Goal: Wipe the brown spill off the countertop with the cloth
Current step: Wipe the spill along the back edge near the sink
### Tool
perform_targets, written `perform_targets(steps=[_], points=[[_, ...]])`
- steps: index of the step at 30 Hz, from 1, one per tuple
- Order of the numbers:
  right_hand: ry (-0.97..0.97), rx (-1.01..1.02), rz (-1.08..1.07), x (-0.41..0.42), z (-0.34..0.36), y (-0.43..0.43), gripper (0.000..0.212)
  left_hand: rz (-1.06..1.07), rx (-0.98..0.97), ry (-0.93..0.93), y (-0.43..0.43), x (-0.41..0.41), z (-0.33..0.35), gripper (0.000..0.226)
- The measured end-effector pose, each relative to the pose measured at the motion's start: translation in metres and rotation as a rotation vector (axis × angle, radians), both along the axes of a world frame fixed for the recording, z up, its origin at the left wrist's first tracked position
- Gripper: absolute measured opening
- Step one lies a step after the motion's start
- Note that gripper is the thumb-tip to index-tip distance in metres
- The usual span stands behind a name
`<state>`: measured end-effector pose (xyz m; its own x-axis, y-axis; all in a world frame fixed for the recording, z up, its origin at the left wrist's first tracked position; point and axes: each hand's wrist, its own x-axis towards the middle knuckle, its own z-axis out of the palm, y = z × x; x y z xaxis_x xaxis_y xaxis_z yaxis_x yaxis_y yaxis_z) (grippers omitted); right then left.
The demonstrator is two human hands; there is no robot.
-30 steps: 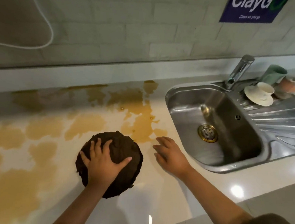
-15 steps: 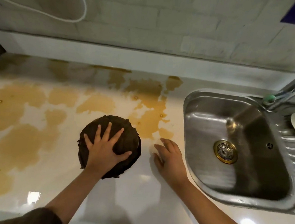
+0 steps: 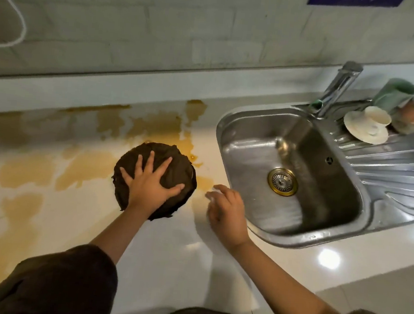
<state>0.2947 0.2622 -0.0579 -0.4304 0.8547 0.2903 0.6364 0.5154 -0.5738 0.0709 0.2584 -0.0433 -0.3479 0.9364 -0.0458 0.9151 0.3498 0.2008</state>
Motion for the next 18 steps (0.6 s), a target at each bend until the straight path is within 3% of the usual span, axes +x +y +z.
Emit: perform_targets(steps=[10, 18], points=[[0.16, -0.053, -0.165, -0.006, 0.0, -0.001, 0.032, -0.11, 0.094, 0.089, -0.063, 0.017, -0.01, 0.08], [0.111, -0.094, -0.159, 0.001, 0.01, -0.004, 0.036, -0.14, 0.015, 0.056, -0.003, 0.041, -0.001, 0.08]])
